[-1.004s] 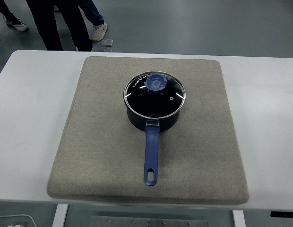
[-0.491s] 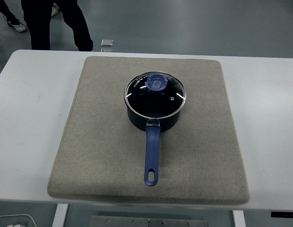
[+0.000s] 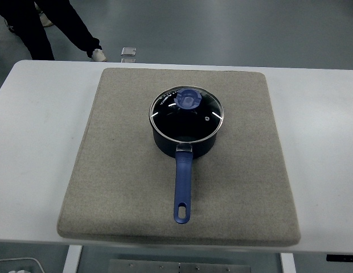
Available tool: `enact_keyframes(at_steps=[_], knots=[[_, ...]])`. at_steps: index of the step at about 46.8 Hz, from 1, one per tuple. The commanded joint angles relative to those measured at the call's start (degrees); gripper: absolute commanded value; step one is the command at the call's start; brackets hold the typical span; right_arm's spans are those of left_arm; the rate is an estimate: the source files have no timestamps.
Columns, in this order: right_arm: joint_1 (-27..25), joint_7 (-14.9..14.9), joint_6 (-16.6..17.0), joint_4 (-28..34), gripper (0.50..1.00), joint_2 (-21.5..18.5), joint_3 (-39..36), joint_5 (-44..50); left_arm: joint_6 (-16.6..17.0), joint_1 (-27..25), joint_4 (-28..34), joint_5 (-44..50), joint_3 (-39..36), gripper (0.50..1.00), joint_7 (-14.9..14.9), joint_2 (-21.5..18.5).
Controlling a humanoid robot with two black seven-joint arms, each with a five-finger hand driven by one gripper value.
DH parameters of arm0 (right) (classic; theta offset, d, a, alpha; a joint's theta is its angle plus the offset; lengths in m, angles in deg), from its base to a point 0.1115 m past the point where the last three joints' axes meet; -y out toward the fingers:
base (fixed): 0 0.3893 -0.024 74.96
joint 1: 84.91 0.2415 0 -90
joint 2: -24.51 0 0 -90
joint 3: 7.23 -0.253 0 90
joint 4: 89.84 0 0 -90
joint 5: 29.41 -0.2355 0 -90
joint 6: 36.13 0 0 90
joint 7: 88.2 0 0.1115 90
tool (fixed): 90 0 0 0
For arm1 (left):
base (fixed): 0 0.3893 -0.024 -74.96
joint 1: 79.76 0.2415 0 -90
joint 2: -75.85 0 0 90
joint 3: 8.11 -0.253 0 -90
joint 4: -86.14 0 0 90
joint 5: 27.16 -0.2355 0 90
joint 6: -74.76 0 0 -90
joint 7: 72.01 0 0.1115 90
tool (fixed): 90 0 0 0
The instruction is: Lift the pot lid and place it to the right of the pot.
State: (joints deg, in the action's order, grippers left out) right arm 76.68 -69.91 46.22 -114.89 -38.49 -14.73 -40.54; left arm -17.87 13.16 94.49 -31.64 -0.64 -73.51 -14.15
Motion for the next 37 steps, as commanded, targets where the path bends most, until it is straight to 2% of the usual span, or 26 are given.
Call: enact_keyframes(at_steps=[1,9,17,23,25,31,37], knots=[[0.04,-0.37,2.63,0.01,0.905,-0.19,-0.06,-0.21,0.0,-0.03,0.0,0.0,0.0,1.0,0.0,0.0],[0.83,-0.46,5.09,0.01,0.905,0.51,0.12,0.58,0.0,-0.03,0.0,0.0,0.0,1.0,0.0,0.0],[1.36,0.07,10.8,0.1,0.905,1.65,1.35,1.46,0.0,0.06,0.0,0.0,0.0,1.0,0.0,0.0],[2.59,0.68,15.46,0.1,0.905,2.09,2.05,7.86,0.0,-0.03,0.0,0.0,0.0,1.0,0.0,0.0],[3.03,2.08,17.3,0.1,0.905,2.18,2.05,10.15,0.0,0.06,0.0,0.0,0.0,1.0,0.0,0.0],[4.61,9.2,23.72,0.01,0.905,3.5,2.14,18.5,0.0,0.06,0.0,0.0,0.0,1.0,0.0,0.0],[7.25,10.79,27.15,0.01,0.905,4.02,2.14,24.92,0.0,-0.03,0.0,0.0,0.0,1.0,0.0,0.0]])
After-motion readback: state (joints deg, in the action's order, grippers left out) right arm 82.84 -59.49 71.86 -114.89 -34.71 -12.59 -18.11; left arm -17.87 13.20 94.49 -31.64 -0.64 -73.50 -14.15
